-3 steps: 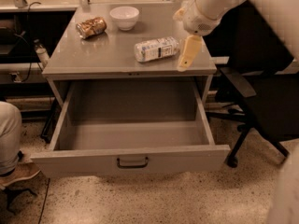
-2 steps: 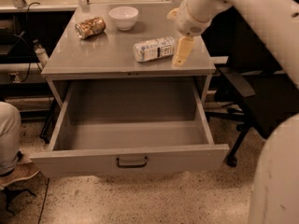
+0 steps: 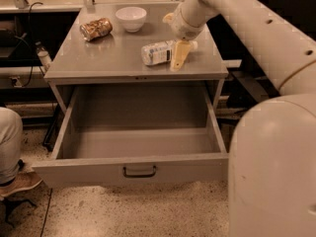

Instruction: Place blue plastic bottle into top drawer

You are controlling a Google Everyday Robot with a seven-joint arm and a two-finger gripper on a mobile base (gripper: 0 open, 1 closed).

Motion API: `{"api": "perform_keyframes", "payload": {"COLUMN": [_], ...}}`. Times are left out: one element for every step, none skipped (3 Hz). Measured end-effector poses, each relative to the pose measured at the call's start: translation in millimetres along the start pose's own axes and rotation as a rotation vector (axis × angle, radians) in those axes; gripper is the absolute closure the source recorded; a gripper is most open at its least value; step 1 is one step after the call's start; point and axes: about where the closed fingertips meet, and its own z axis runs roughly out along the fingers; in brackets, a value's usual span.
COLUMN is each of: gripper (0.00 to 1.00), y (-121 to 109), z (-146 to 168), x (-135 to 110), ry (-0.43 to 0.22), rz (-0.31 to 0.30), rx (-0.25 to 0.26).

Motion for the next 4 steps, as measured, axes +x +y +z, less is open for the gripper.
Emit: {"api": "perform_keyframes", "payload": {"gripper": [0.0, 0.07, 0.29, 0.61], "y": [-3.5, -4.0, -4.8, -7.0], "z": [23.1, 36.8, 44.7, 41.1], "x": [0.6, 0.7, 1.2, 2.8], "ry": [0.014, 0.025, 0.04, 0.047], "rz": [-0.006, -0.007, 0.001, 0.017], "rx": [-0.04, -0.079, -0.11, -0.117]}}
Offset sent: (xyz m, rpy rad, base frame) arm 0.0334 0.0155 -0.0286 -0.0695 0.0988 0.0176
